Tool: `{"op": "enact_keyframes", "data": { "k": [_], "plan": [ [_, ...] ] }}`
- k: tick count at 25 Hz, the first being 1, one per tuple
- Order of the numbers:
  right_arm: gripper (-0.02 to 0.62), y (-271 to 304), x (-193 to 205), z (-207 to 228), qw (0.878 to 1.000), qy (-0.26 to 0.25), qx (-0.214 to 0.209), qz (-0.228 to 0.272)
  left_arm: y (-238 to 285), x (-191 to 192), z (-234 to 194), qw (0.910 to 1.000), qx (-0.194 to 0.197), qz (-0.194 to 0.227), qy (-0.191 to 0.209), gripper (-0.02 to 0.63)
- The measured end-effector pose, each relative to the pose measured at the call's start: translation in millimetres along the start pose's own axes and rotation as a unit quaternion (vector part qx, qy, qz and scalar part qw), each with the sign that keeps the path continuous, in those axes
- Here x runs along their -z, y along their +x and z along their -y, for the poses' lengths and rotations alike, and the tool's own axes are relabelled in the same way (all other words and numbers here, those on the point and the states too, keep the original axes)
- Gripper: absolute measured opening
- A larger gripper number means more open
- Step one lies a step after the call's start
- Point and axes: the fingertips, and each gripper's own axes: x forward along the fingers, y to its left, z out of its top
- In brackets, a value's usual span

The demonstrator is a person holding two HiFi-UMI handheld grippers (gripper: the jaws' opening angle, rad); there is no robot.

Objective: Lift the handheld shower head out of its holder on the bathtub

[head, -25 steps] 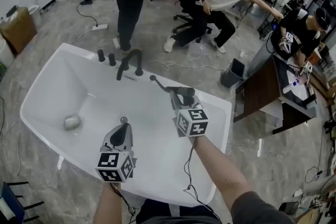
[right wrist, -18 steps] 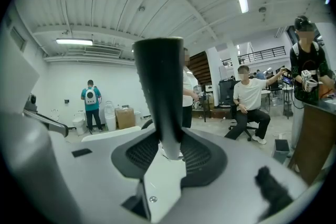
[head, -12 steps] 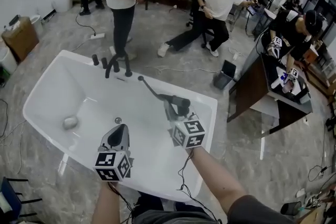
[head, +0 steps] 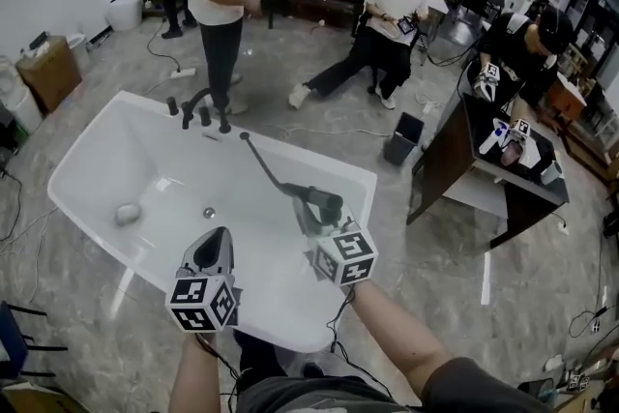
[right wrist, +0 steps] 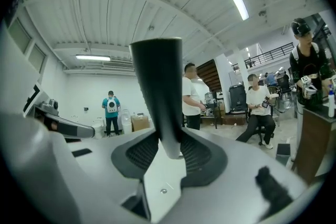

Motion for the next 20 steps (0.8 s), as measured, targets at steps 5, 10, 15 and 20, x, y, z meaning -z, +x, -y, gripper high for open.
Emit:
{"op": "enact_keyframes", "data": {
  "k": [5, 10, 15, 20],
  "plan": [
    [0.138, -60, -2, -11, 1.000, -0.006, -0.027, 0.007, -36, 13, 44, 0.9999, -0.011, 0.008, 0.001, 0.018],
    [0.139, -111, -4, -18, 0.999, -0.009, -0.039, 0.015, -70, 24, 79, 0.9997, -0.020, 0.014, -0.004, 0.018],
    [0.139, -160, -4, -19, 0.999, -0.004, -0.038, 0.026, -104, 34, 105, 0.9995, -0.026, 0.018, -0.004, 0.018],
    [0.139, -198, 2, -20, 0.999, 0.003, -0.028, 0.032, -125, 46, 119, 0.9997, -0.021, 0.015, 0.005, 0.018]
  ]
}}
